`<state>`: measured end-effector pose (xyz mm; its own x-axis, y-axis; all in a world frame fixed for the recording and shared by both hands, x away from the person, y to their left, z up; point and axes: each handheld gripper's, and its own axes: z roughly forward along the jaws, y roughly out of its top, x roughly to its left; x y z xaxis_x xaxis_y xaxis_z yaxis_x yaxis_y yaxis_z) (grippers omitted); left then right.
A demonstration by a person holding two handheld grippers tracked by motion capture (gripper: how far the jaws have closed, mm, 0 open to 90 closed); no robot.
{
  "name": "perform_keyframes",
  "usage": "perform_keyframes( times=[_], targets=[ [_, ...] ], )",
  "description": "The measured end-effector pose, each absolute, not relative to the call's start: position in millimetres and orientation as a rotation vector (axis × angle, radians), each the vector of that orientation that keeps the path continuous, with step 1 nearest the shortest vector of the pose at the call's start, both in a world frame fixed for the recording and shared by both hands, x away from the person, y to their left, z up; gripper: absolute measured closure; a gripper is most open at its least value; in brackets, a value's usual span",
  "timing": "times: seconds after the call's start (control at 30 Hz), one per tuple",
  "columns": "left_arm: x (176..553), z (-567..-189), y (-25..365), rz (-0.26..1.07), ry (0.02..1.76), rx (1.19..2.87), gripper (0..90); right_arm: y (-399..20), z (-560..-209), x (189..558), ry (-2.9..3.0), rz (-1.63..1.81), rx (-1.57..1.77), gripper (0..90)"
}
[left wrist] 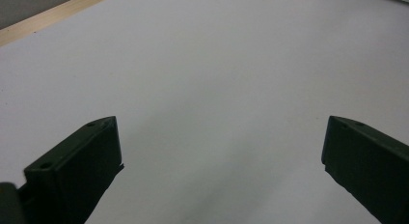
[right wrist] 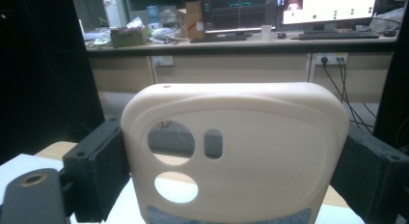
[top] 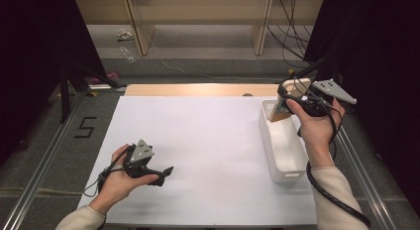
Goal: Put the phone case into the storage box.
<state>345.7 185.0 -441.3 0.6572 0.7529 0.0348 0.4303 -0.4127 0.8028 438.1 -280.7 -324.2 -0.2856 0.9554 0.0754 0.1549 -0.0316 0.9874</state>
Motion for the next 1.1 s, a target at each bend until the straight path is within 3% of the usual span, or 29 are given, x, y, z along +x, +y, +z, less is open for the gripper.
perform_keyframes(
  times=[1.1],
  targets=[
    [345.8, -441.4, 185.1, 0.505, 0.916, 2.063, 0.0, -279.3, -324.4, 451.3, 1.516, 1.352, 1.216, 11.6]
  ],
)
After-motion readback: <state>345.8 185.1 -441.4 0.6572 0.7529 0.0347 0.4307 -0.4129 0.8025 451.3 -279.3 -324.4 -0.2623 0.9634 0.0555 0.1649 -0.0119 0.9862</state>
